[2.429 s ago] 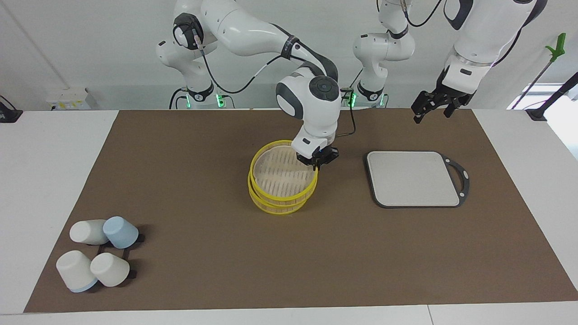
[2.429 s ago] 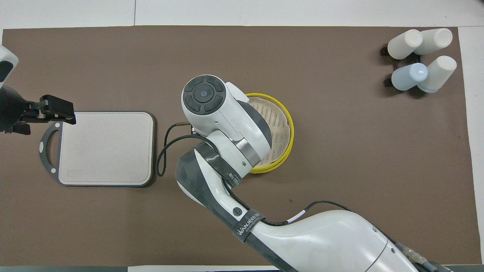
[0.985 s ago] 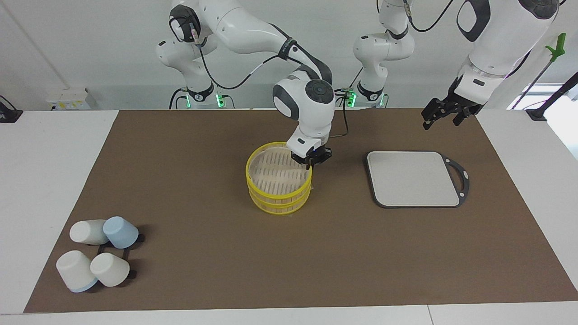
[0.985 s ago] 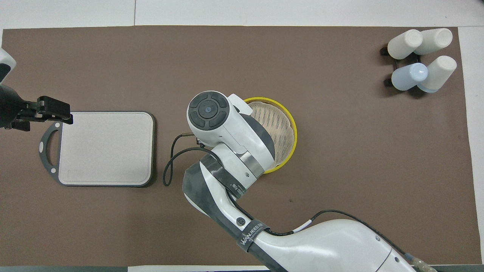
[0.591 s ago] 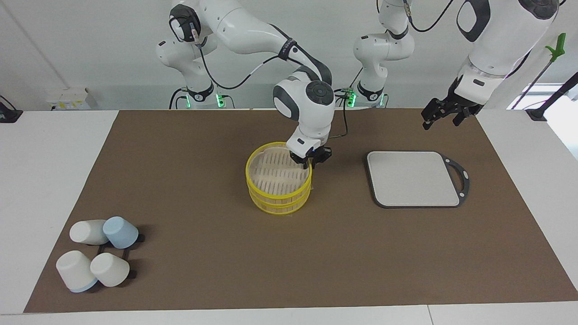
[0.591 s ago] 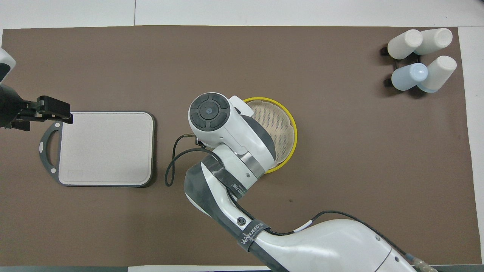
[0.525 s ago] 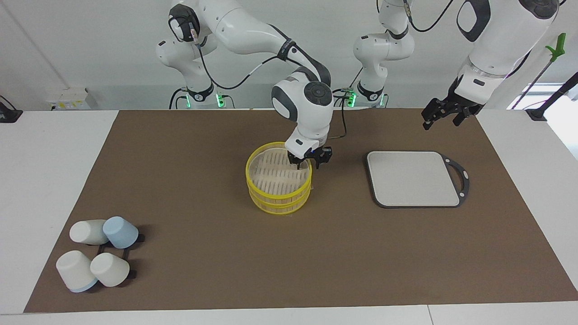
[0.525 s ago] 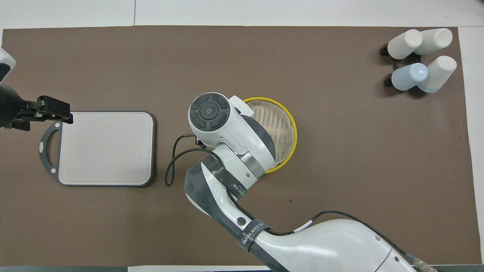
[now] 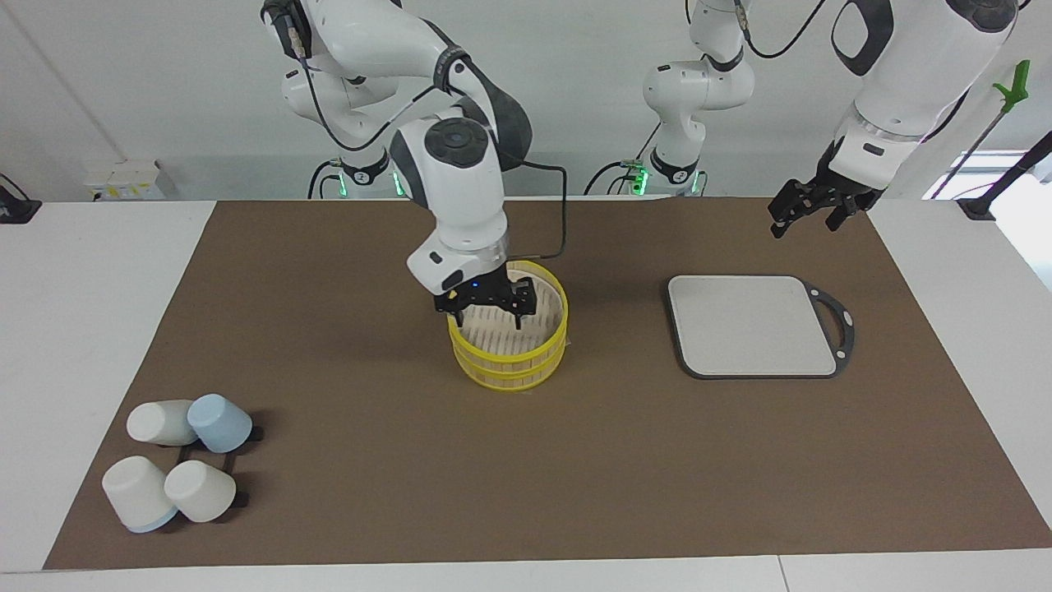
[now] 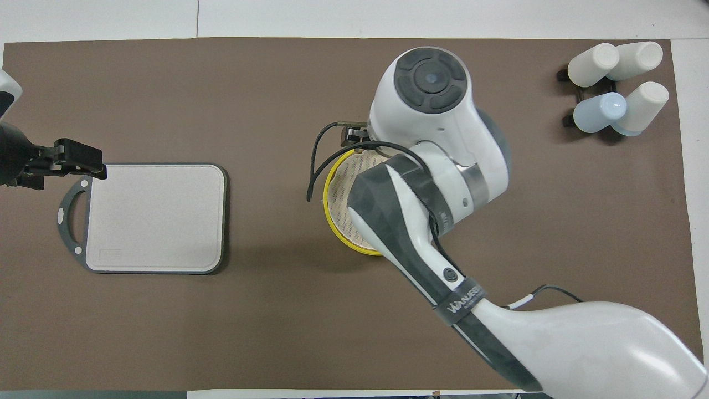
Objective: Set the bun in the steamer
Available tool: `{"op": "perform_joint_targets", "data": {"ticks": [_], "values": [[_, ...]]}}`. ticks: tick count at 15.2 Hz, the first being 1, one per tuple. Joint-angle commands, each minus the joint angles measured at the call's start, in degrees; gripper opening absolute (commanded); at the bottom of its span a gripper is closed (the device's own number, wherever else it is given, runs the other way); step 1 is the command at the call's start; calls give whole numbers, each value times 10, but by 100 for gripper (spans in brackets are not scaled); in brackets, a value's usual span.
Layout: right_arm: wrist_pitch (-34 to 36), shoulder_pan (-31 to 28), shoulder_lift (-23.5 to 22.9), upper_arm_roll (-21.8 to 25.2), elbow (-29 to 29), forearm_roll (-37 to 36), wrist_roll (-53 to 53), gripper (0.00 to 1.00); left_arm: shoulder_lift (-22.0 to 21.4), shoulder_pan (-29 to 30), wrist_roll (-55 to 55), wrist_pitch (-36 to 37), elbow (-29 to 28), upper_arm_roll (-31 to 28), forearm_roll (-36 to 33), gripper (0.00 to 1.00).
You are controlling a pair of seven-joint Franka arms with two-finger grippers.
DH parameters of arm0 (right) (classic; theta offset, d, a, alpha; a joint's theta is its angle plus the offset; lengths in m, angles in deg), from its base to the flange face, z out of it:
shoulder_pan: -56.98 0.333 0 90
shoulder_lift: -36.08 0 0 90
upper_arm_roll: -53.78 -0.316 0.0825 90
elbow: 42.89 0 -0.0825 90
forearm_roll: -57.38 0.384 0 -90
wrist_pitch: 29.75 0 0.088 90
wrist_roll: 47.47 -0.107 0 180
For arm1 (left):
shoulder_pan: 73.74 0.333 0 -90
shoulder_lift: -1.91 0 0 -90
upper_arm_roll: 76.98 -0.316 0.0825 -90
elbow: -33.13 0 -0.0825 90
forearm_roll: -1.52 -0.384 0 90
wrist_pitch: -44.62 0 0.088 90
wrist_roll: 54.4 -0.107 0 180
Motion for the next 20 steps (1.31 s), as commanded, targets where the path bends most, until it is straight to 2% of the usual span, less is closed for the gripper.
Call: {"op": "perform_joint_targets", "data": {"ticks": [1,4,7,10,13,15,17,20], "values": [[69,-47,44,-7,11,2,49,100,-8,9,-10,-16,-14,5,7,100],[168,-111,86,-7,19,2,107,100,-8,9,-10,-17,-14,5,7,100],[223,-171,135,-8,44,3,186,100,-8,9,-10,-17,-14,5,7,100],[214,-209,187,-9,112,4,225,100,-8,9,-10,-17,-14,5,7,100],[173,-209,250,-10,191,4,228,100,-8,9,-10,-17,-14,5,7,100],[167,-197,265,-6,207,4,228,100,-9,9,-10,-17,-17,5,7,100],[152,-166,265,20,212,-3,230,100,-9,9,-11,-17,-17,5,7,100],[112,-168,264,26,214,-3,246,100,-9,9,-17,-17,-17,5,6,100]]}}
